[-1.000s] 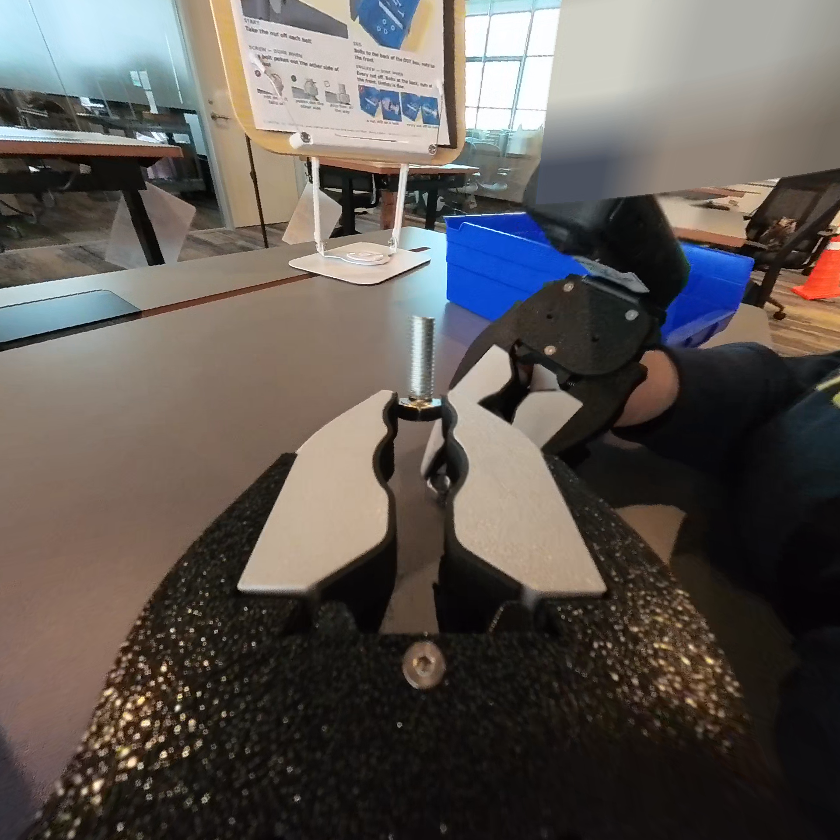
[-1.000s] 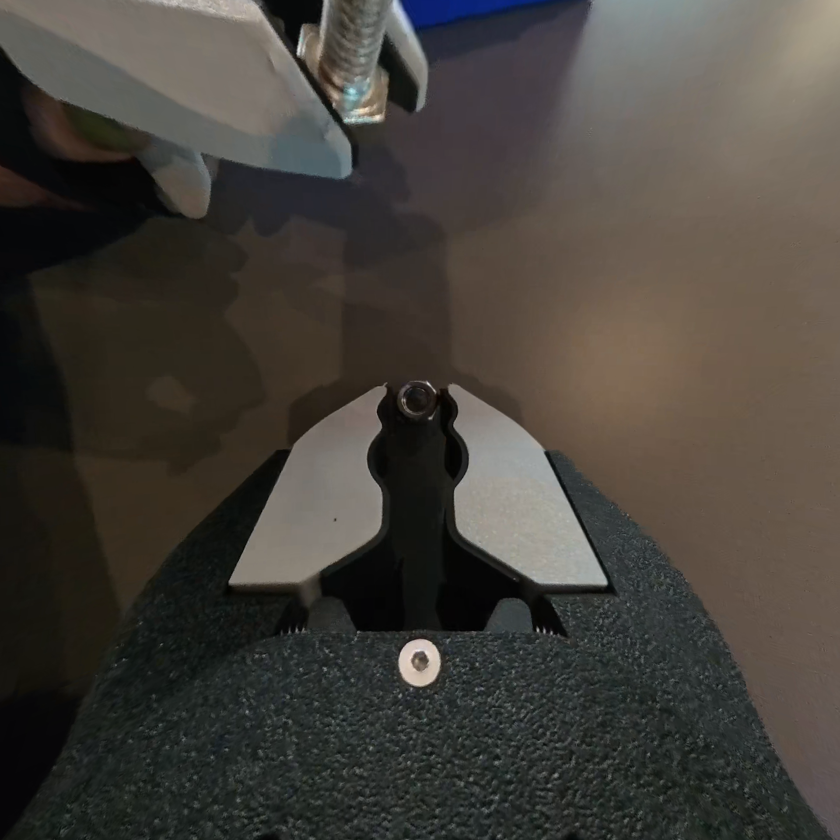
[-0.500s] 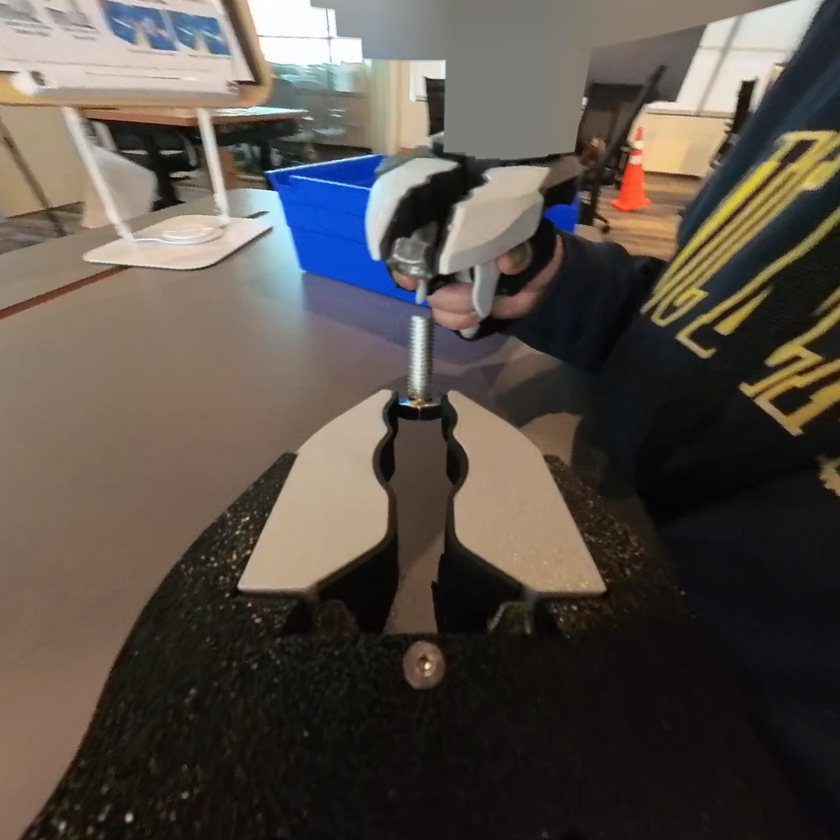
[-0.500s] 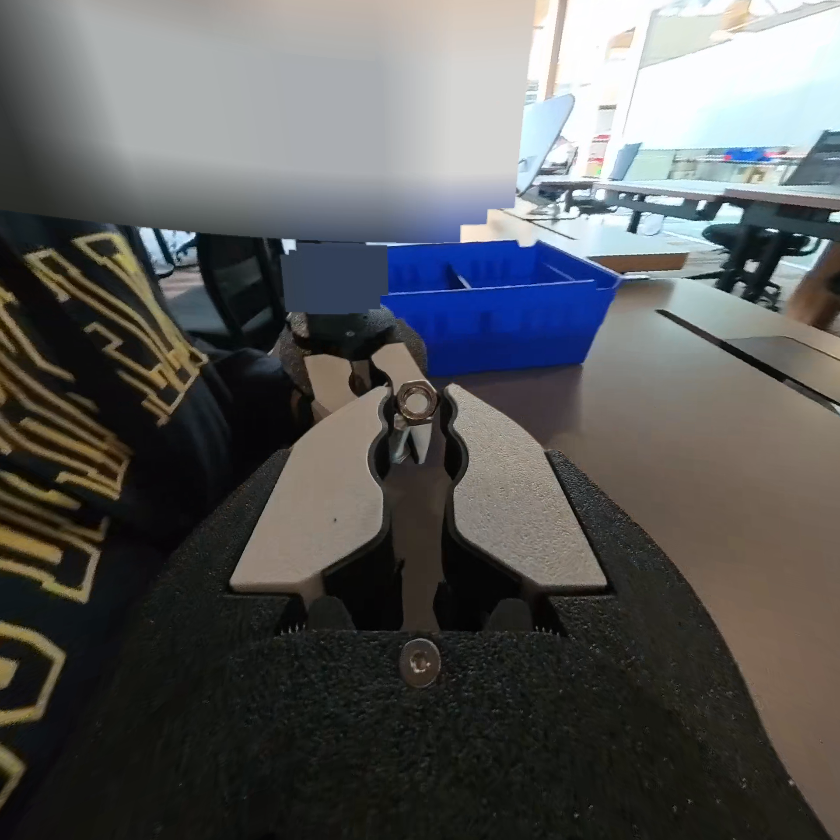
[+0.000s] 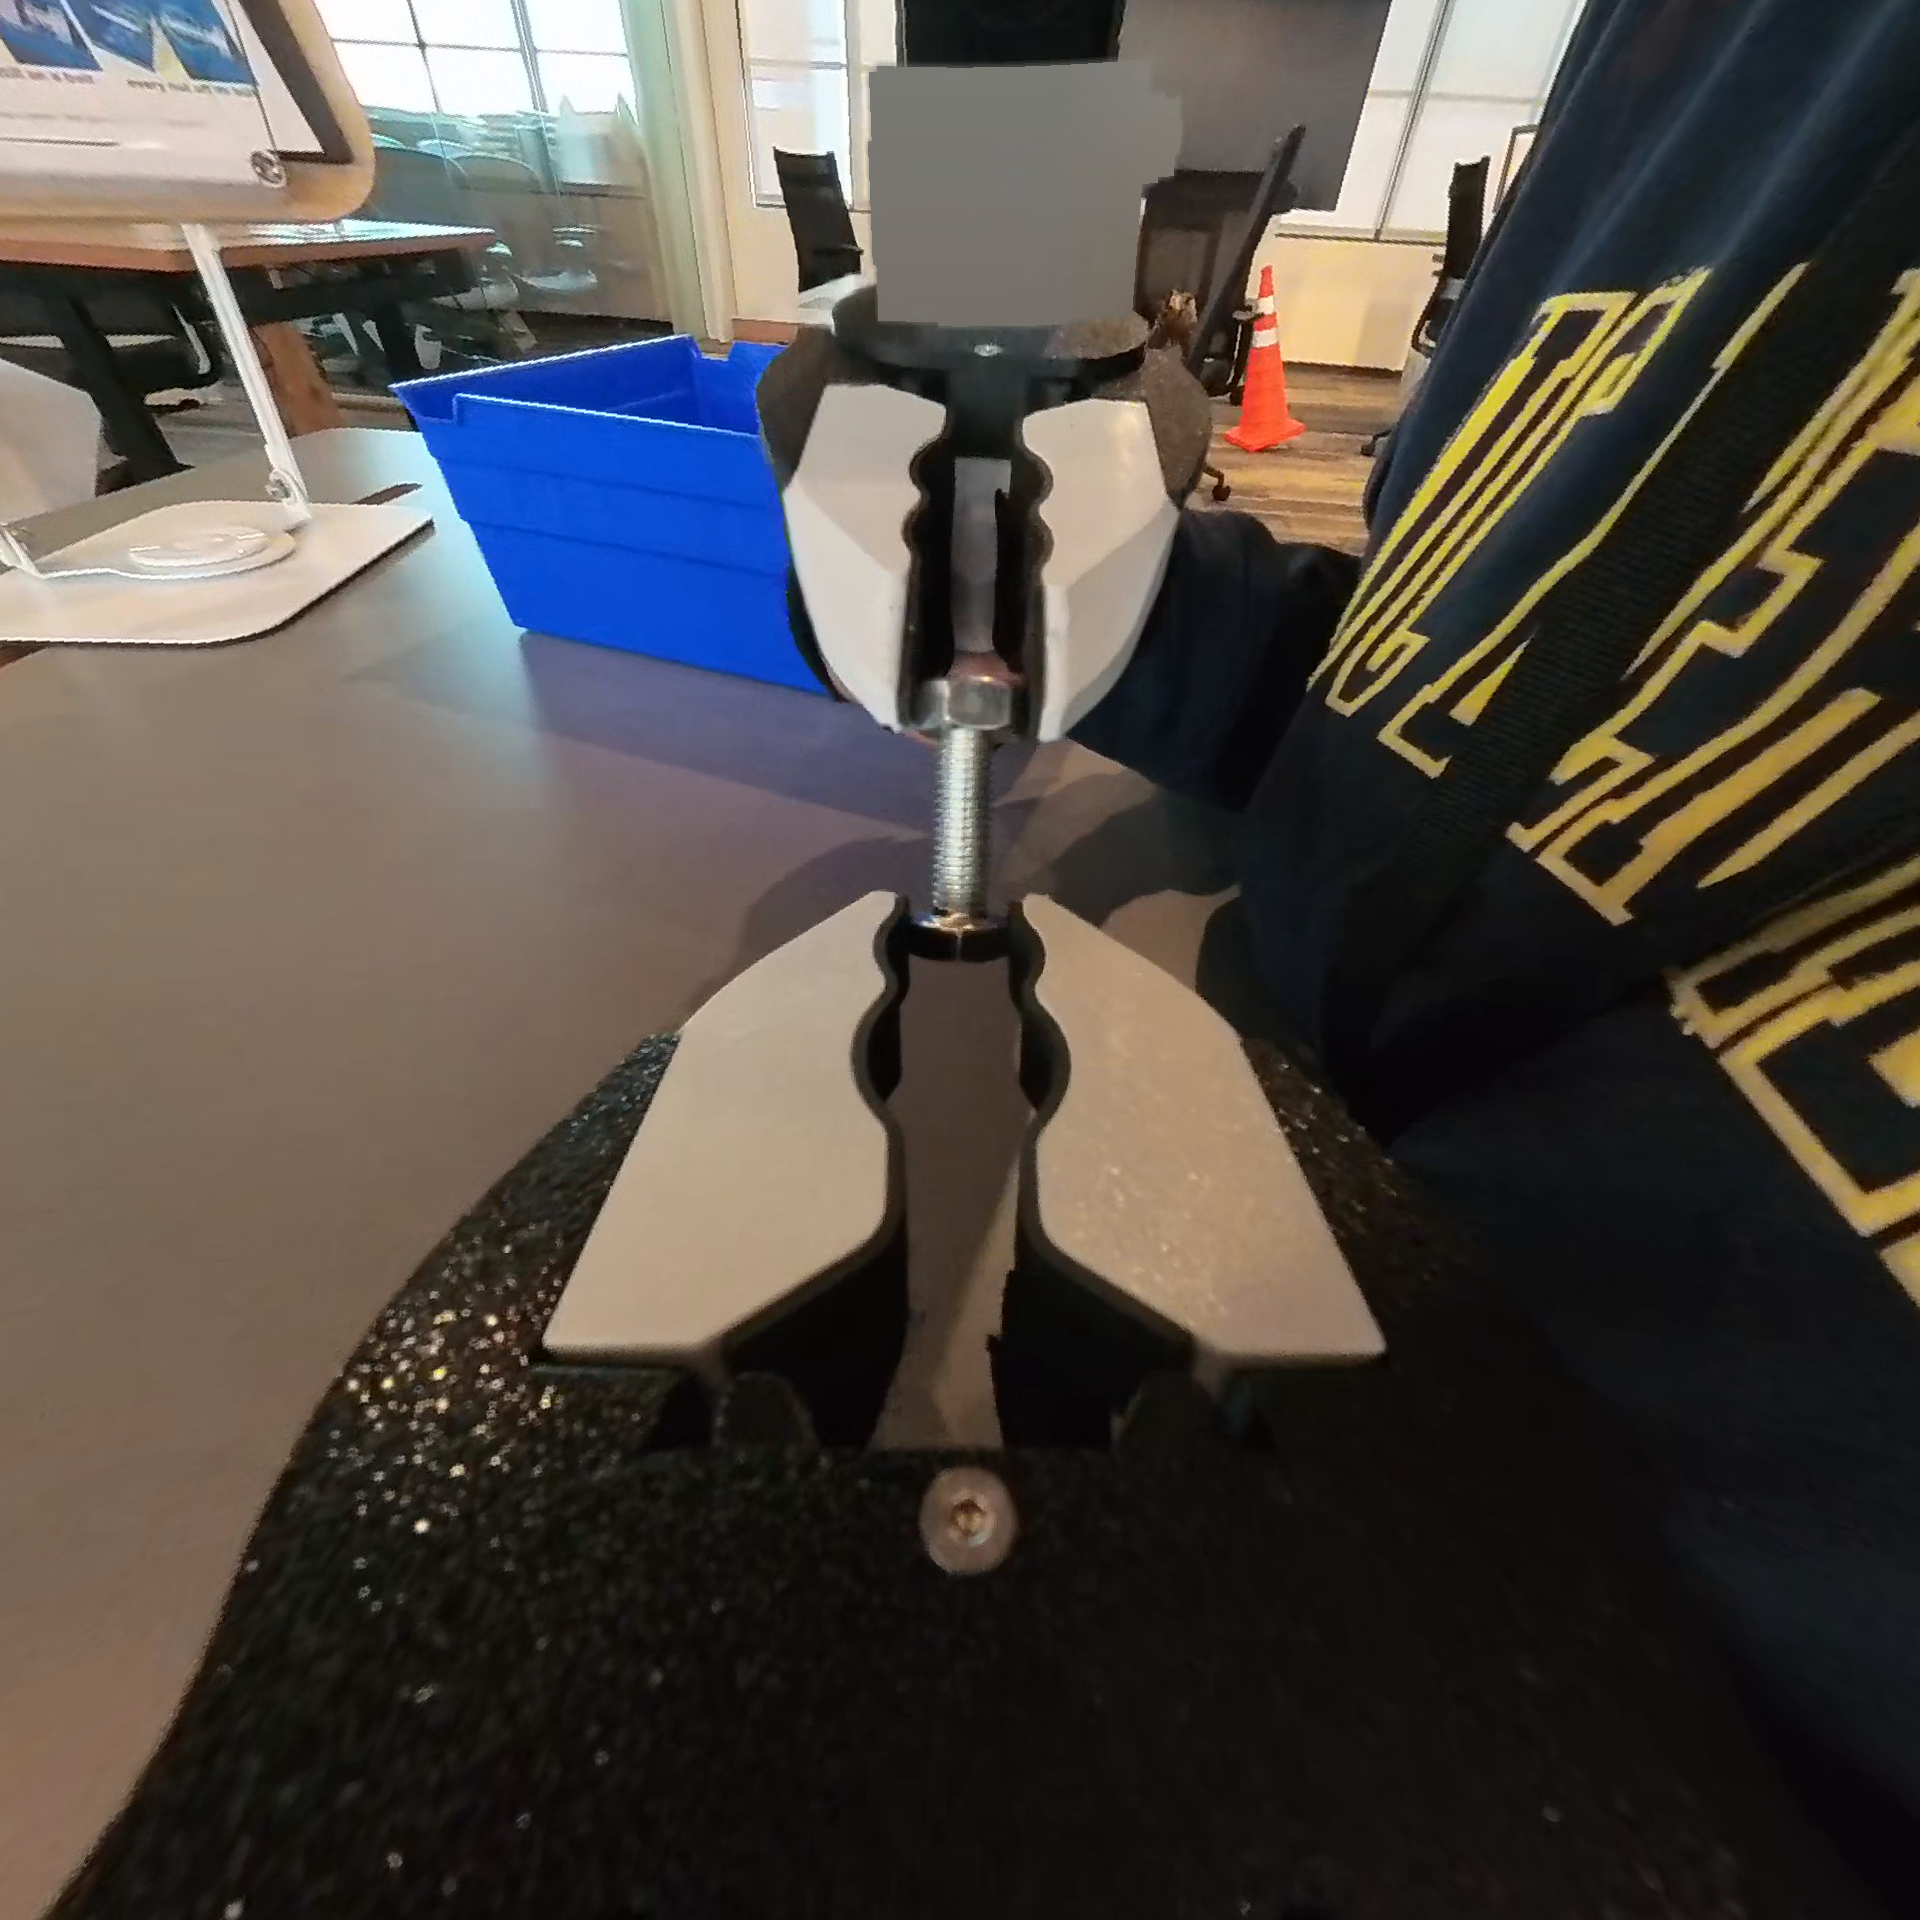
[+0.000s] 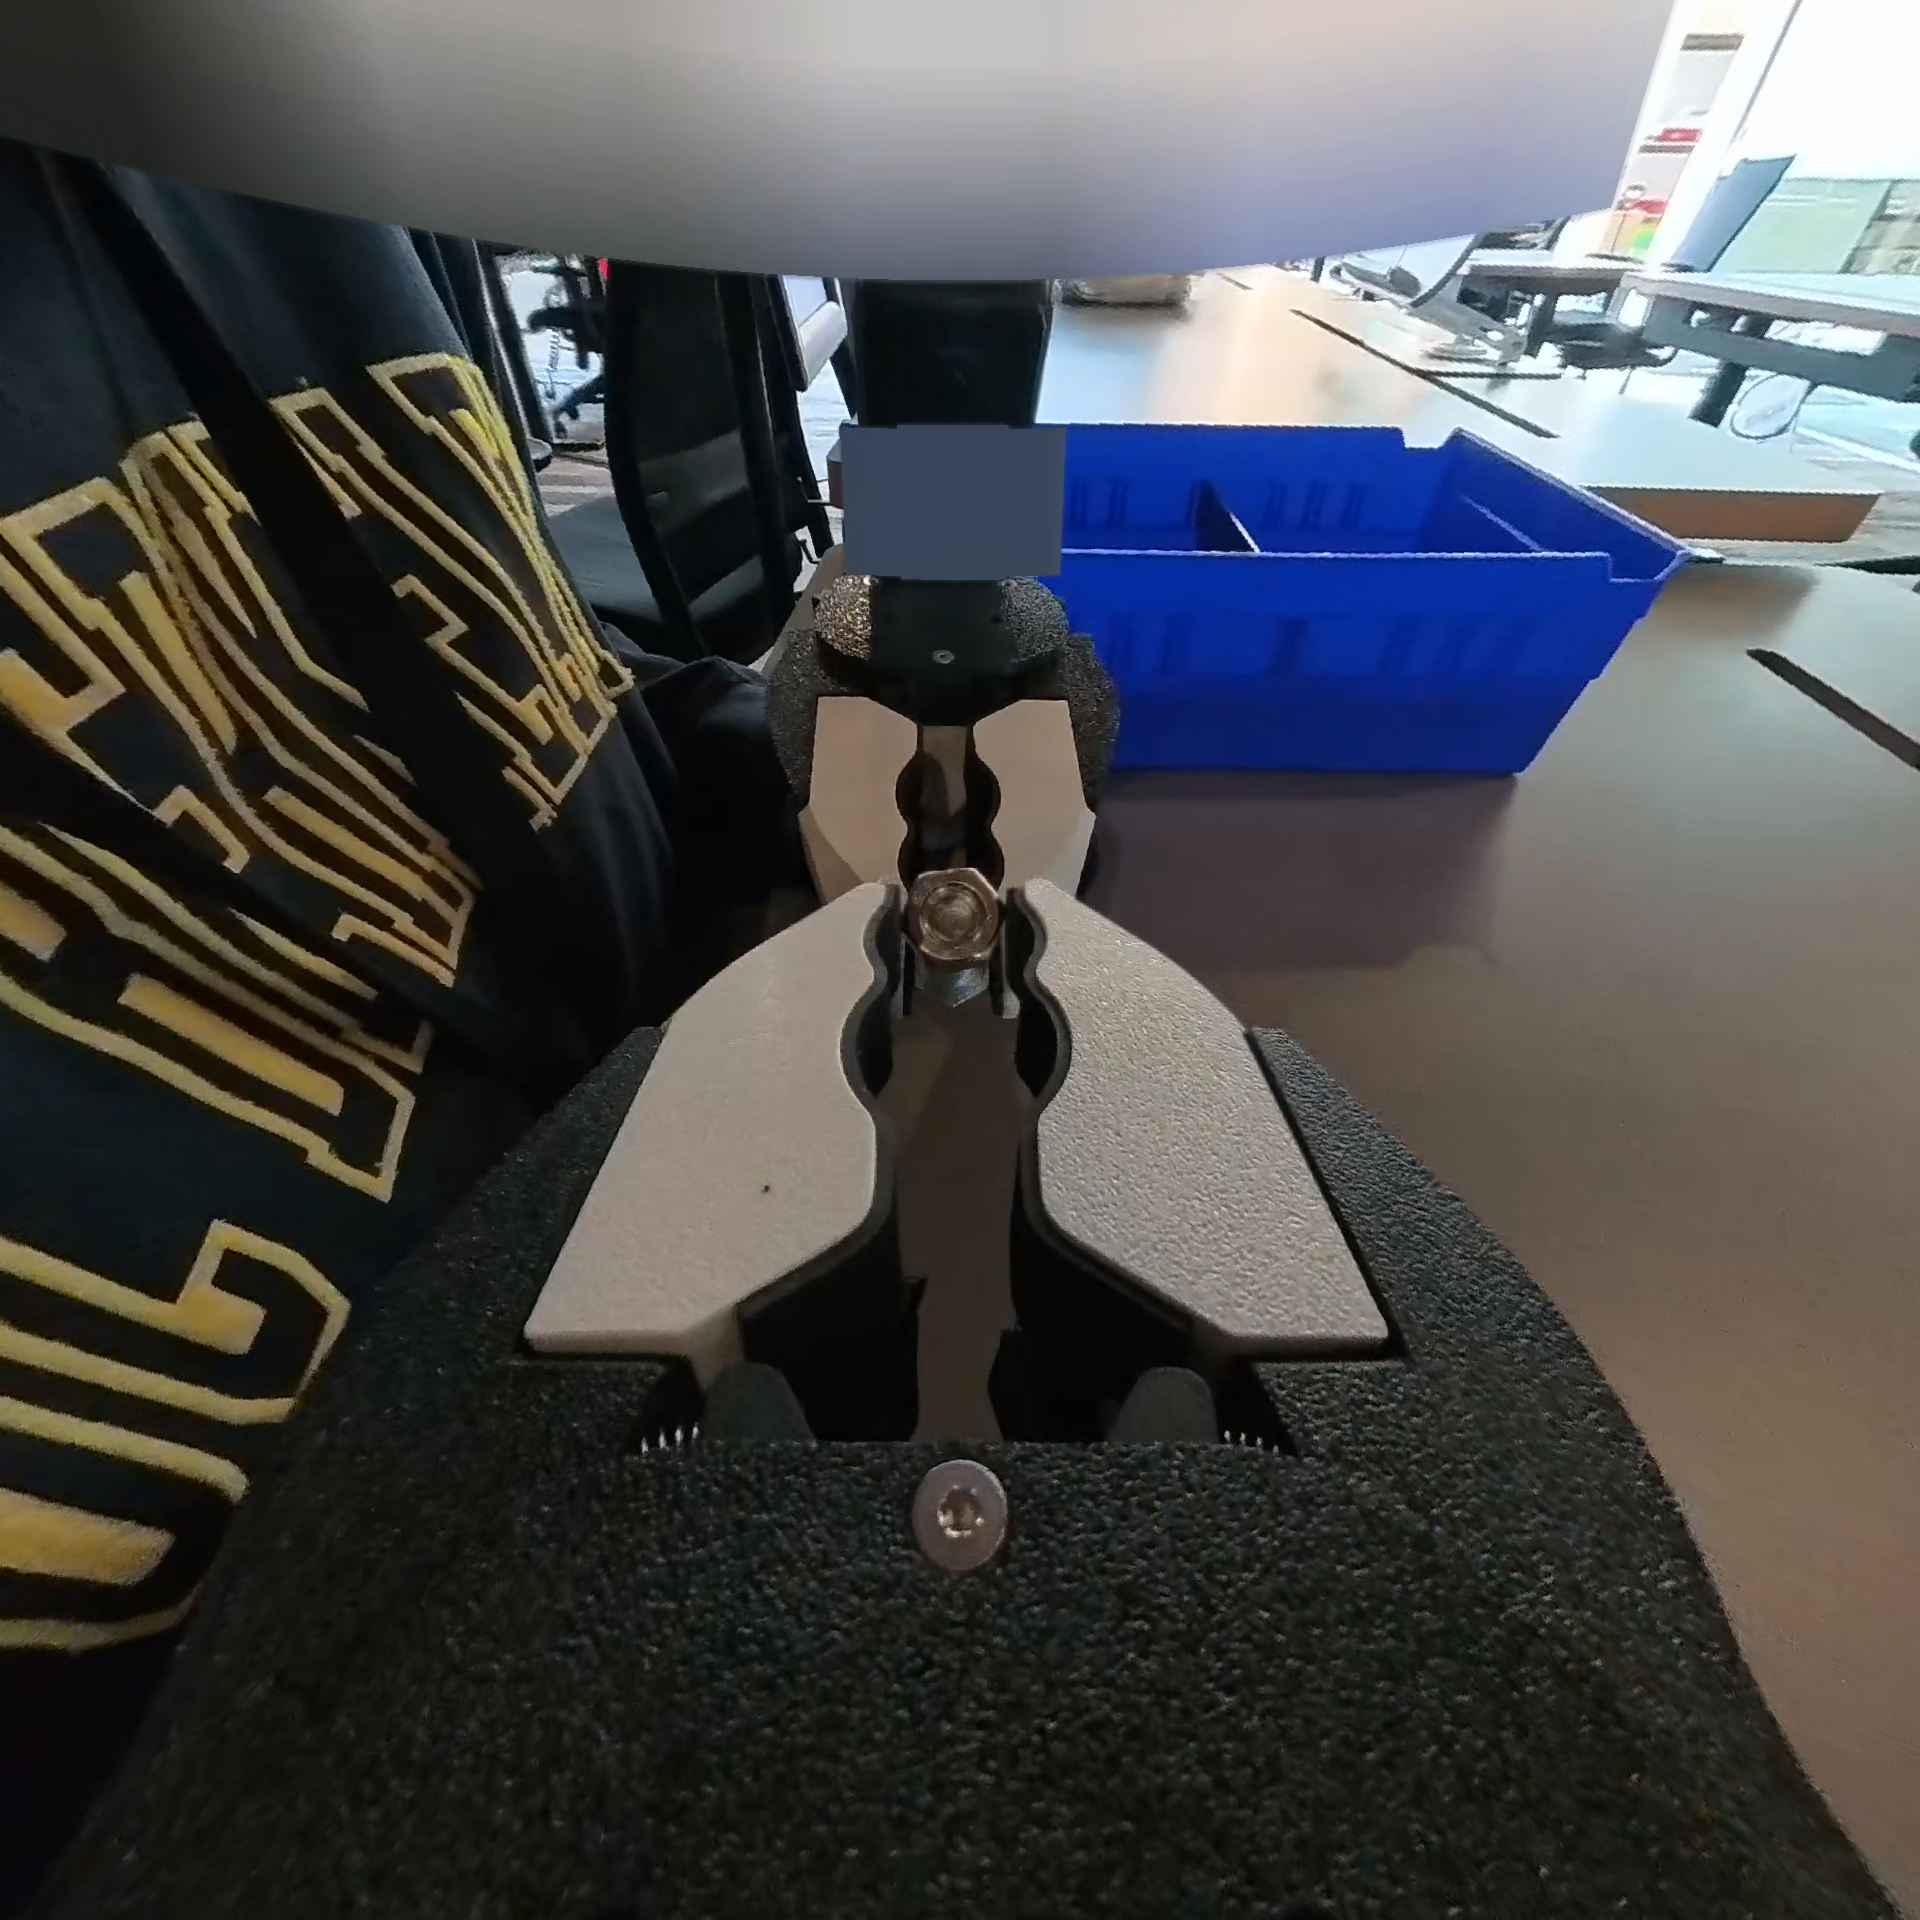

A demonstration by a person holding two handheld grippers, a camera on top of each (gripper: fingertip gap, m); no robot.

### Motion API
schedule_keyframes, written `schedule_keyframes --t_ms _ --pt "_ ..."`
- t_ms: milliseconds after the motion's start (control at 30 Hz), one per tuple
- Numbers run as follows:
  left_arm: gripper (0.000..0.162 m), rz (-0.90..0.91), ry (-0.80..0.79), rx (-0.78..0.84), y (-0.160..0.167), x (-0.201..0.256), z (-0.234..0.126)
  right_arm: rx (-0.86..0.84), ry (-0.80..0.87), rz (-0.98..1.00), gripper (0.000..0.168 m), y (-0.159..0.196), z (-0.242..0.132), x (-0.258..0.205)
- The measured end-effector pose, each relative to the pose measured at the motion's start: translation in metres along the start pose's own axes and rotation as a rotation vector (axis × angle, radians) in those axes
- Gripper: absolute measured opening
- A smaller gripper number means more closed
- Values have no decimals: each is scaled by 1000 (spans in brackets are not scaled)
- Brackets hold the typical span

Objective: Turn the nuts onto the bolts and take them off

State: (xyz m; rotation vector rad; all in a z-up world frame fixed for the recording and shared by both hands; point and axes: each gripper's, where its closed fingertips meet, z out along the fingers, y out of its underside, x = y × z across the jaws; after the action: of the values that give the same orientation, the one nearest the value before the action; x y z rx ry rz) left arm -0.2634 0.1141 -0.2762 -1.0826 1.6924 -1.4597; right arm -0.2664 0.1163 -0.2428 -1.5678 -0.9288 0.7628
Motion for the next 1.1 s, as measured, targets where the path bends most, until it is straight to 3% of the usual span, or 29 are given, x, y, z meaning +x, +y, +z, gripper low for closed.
schedule_keyframes --t_ms 500,767,1100 --pt "17 -1 -31 -1 0 -3 -1 19 8 52 19 0 2 3" --pt "17 31 -205 -23 2 -23 -5 42 138 148 19 1 7 23" --pt "17 59 -415 -73 5 -47 -13 135 414 376 19 4 14 49"
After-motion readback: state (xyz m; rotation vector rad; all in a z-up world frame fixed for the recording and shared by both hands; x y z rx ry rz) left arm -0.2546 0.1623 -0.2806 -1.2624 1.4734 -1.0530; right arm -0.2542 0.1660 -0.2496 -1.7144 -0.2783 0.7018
